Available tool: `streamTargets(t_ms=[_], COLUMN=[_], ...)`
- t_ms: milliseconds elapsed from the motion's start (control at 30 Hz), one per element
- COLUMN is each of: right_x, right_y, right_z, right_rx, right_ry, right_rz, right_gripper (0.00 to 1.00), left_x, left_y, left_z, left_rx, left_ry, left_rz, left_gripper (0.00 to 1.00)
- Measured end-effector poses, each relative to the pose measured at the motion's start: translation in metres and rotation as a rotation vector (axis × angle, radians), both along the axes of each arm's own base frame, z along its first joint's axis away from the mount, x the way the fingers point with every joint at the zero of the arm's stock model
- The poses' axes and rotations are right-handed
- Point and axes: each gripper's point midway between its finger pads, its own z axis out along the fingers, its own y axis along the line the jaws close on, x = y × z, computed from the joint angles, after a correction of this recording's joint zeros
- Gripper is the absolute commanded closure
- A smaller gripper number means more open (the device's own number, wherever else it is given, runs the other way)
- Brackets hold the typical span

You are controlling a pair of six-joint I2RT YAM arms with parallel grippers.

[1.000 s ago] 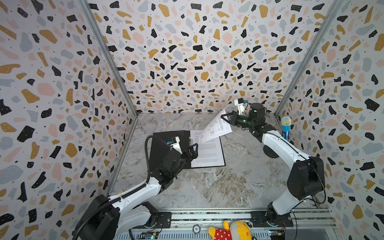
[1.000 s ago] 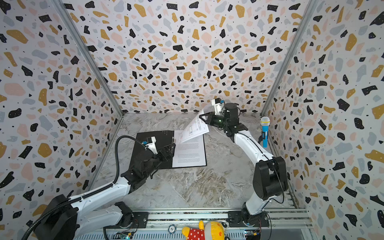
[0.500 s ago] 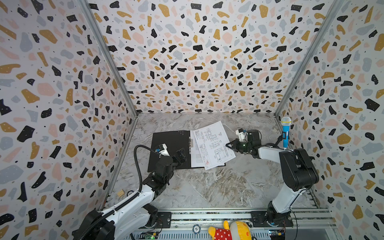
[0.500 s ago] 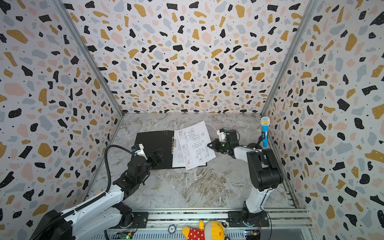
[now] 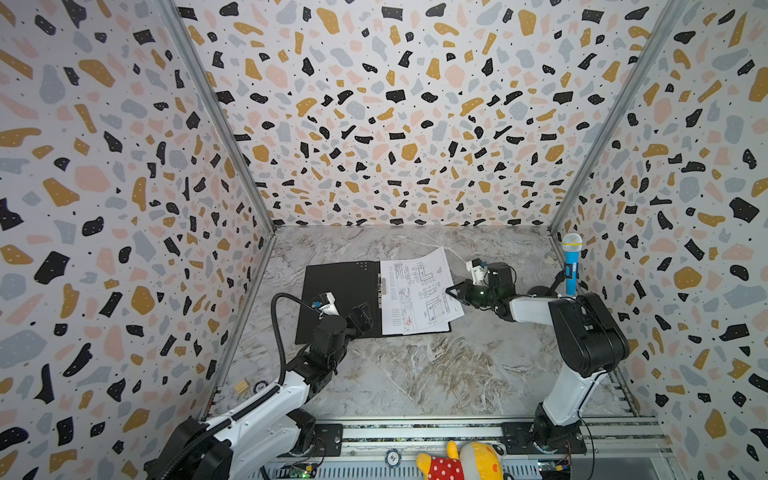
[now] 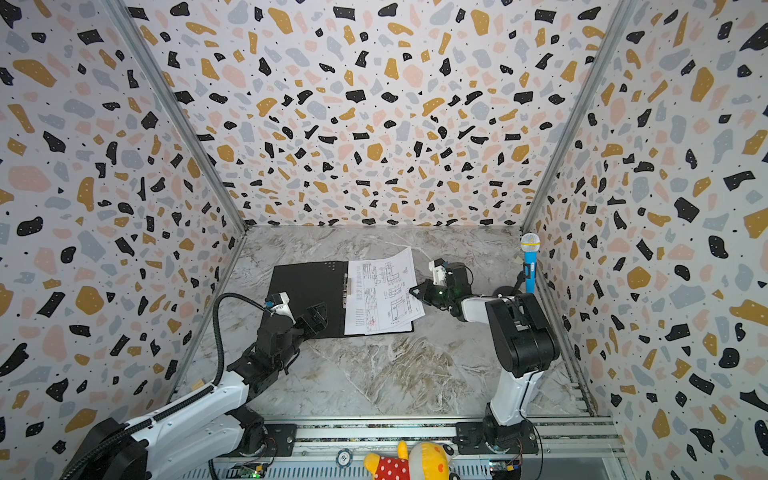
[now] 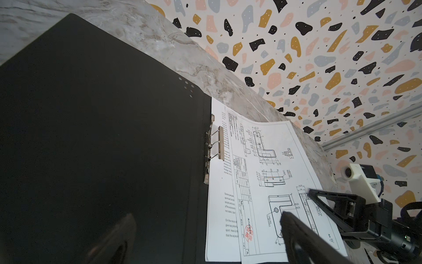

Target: Put the files into the folder

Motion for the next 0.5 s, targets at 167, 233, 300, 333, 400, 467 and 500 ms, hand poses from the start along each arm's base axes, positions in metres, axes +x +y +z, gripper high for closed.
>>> streamTargets(t_ms=[167, 233, 300, 333, 400, 467, 500], right_x=[0.000, 0.000, 0.000, 0.000, 0.000, 0.000, -0.001], right_y=[0.007, 0.009, 0.012, 0.014, 0.018, 0.021, 0.022], right_z=[0.001, 0.001, 0.002, 0.002, 0.002, 0.001, 0.000], right_rx=[0.025, 0.032, 0.038, 0.042, 0.049, 0.057, 0.058], right_ry=[0.007, 0.012, 0.013, 0.012, 0.011, 0.016, 0.018], right_rz=[-0.022, -0.026, -0.031, -0.033, -0.033, -0.035, -0.036], right_gripper=[1.00, 1.00, 1.00, 1.00, 1.00, 1.00, 1.00], left_x=[-0.001, -0.001, -0.001, 0.000, 0.000, 0.000, 0.000], left_y=[0.002, 0.002, 0.001, 0.000, -0.002, -0.002, -0.003], left_z=[-0.013, -0.018, -0.022, -0.023, -0.026, -0.028, -0.029], left_rx=[0.011, 0.015, 0.014, 0.009, 0.005, 0.005, 0.004], left_ry=[0.035, 0.051, 0.062, 0.067, 0.074, 0.082, 0.084], left_rz=[0.002, 0.004, 0.001, -0.004, -0.010, -0.012, -0.015], left_gripper=[0.00, 0.01, 0.01, 0.01, 0.00, 0.01, 0.01])
